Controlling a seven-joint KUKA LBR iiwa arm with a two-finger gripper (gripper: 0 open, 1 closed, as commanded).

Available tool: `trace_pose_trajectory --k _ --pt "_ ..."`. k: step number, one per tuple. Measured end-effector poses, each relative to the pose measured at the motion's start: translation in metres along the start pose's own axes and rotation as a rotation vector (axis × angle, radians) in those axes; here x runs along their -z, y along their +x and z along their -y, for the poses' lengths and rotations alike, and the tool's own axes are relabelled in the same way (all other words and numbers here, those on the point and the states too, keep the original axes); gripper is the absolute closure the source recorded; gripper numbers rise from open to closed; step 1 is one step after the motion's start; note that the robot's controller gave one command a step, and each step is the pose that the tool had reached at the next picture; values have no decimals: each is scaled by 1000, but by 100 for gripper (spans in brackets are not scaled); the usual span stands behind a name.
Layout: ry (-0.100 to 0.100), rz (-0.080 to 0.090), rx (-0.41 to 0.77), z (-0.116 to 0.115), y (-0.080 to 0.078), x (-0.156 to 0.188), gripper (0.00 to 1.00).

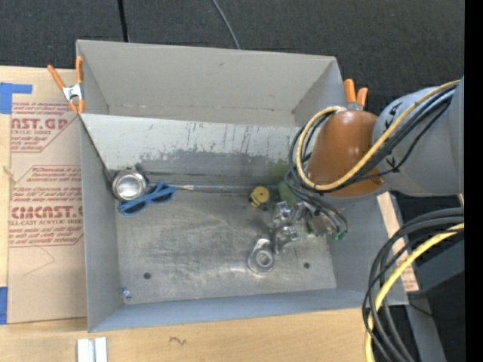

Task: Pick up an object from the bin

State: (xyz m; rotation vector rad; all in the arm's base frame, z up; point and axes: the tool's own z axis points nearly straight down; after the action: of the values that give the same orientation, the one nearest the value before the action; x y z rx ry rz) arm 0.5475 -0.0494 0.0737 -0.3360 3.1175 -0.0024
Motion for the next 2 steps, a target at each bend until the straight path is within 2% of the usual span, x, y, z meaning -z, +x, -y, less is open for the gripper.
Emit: trace_pose_trajectory --k 1,2 --pt "0 1 0 0 -1 -1 0" --pt "-1 2 93 -21 -11 63 0"
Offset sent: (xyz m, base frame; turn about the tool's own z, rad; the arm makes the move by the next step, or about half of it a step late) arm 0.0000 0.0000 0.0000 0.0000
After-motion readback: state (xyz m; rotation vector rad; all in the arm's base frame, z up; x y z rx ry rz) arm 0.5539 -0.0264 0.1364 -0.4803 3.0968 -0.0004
